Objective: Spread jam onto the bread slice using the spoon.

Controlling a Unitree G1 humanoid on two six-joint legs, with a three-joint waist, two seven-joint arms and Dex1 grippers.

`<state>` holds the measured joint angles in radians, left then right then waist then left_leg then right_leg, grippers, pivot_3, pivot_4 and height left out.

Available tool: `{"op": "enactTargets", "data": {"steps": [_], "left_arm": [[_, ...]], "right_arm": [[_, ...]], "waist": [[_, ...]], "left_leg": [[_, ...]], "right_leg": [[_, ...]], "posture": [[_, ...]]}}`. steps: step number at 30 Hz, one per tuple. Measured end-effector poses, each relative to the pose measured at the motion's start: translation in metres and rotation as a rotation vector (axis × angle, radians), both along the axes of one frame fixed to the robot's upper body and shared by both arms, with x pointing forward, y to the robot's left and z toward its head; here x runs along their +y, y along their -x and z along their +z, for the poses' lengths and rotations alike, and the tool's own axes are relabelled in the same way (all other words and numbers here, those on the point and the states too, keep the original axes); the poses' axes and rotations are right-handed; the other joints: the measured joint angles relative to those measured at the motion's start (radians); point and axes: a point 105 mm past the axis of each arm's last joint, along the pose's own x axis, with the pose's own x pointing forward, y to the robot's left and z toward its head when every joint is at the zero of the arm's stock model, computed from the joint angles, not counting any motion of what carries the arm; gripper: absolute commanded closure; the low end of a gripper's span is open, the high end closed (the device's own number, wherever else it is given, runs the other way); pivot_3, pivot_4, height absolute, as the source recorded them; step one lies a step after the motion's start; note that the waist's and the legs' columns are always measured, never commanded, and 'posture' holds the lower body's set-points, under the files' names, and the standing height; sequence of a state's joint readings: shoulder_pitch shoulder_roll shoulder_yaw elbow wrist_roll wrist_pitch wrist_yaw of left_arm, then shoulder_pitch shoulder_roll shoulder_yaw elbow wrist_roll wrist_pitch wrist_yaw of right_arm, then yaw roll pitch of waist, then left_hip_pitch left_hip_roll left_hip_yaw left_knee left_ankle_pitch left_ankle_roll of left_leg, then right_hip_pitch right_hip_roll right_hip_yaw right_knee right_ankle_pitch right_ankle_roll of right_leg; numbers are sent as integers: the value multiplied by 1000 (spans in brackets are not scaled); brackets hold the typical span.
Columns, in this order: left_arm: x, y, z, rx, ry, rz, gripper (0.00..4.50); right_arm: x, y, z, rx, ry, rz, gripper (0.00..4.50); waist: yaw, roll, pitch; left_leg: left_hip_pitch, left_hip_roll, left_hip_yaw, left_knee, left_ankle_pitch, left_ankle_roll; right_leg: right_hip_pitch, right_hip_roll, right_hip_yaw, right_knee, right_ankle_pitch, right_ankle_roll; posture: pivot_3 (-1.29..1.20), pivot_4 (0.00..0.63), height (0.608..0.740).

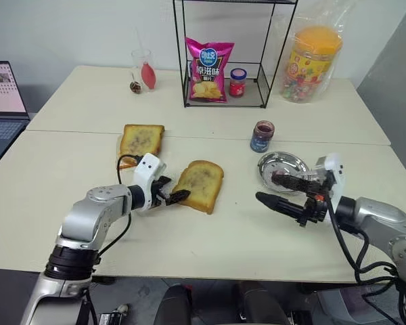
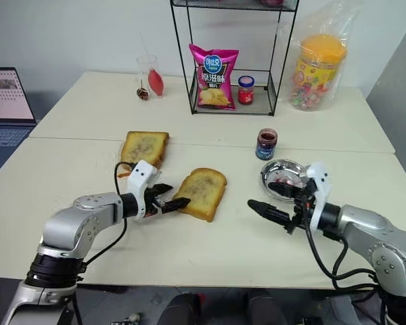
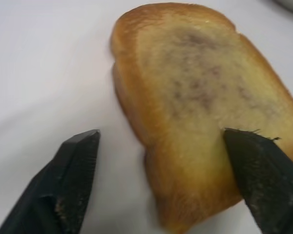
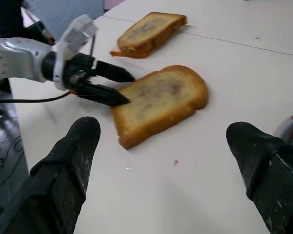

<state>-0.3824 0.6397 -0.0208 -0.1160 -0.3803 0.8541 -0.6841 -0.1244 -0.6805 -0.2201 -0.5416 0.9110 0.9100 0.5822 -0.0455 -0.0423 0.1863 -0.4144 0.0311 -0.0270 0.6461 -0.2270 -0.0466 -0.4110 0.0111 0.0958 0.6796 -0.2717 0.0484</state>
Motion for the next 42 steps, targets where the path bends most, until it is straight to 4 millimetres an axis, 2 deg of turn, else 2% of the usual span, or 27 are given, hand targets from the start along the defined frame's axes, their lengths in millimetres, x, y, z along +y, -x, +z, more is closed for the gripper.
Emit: {"op": "enactTargets", "data": {"steps": [3, 5, 7, 10, 13, 16, 19, 24, 31, 40, 41, 42], "left_arm": [[6, 1, 8, -27, -11, -8, 10], [12, 5, 17, -63, -31, -39, 10], [9, 5, 36, -158, -13, -96, 10], [-16, 15, 61, -241, 26, -272, 10], [-44, 29, 71, -259, 81, -446, 10], [-65, 32, 79, -270, 148, -538, 10], [-77, 33, 89, -294, 195, -586, 10], [-82, 27, 92, -295, 221, -580, 10], [-84, 29, 86, -272, 210, -595, 10], [-82, 31, 84, -268, 194, -596, 10], [-82, 31, 84, -268, 193, -596, 0], [-82, 32, 83, -267, 193, -595, 0]], "right_arm": [[-12, -1, 0, -3, -16, -66, 0], [-35, -7, -2, 14, -78, -200, 0], [-61, -15, -4, 35, -160, -352, 0], [-86, -22, -11, 75, -274, -511, 0], [-109, -32, -29, 163, -394, -659, 0], [-120, -43, -46, 253, -503, -731, 0], [-119, -55, -54, 319, -610, -751, 0], [-121, -69, -64, 380, -706, -776, 0], [-117, -92, -64, 369, -774, -779, 0], [-112, -103, -63, 367, -830, -760, 0], [-111, -103, -63, 368, -834, -755, 352], [-110, -104, -65, 373, -833, -753, 490]], "waist": [[0, 0, 0], [1, 0, 0], [5, 0, 0], [7, 0, 0], [6, 1, 0], [5, 2, 0], [-3, 4, 0], [-12, 5, -1], [-15, 5, -1], [-20, 5, -1], [-20, 5, -1], [-21, 5, -1]], "left_leg": [[0, 0, -1, 0, 0, 0], [0, 0, 0, 0, 0, 0], [0, -1, 1, 0, 0, 0], [0, -1, 2, 0, 0, 0], [1, -1, 2, 1, 0, 0], [2, -1, 2, 1, 0, 0], [2, 0, 2, 0, 0, 0], [2, 0, 2, -1, 0, 0], [6, 0, 2, 0, 0, 0], [6, 0, 3, 0, 0, 0], [6, 0, 3, 0, 0, 0], [7, 0, 3, 0, 0, 0]], "right_leg": [[0, 0, 0, 0, 0, 0], [0, 0, 0, 0, 0, 0], [0, -1, 0, 0, 0, 0], [1, -1, 1, 0, 0, 0], [1, -1, 1, 0, 0, 0], [2, 0, 1, 0, 0, 0], [2, 1, 2, 1, 0, 0], [2, 1, 2, 0, 0, 0], [5, 1, 3, 1, 1, 1], [5, 1, 3, 1, 1, 1], [5, 1, 3, 1, 1, 1], [5, 1, 3, 1, 1, 1]], "posture": [[0, 150, 740], [0, 150, 740], [0, 150, 740], [0, 150, 740], [0, 150, 740], [0, 150, 740], [0, 150, 740], [0, 150, 740], [0, 150, 740], [0, 150, 740], [0, 150, 740], [0, 150, 740]]}}
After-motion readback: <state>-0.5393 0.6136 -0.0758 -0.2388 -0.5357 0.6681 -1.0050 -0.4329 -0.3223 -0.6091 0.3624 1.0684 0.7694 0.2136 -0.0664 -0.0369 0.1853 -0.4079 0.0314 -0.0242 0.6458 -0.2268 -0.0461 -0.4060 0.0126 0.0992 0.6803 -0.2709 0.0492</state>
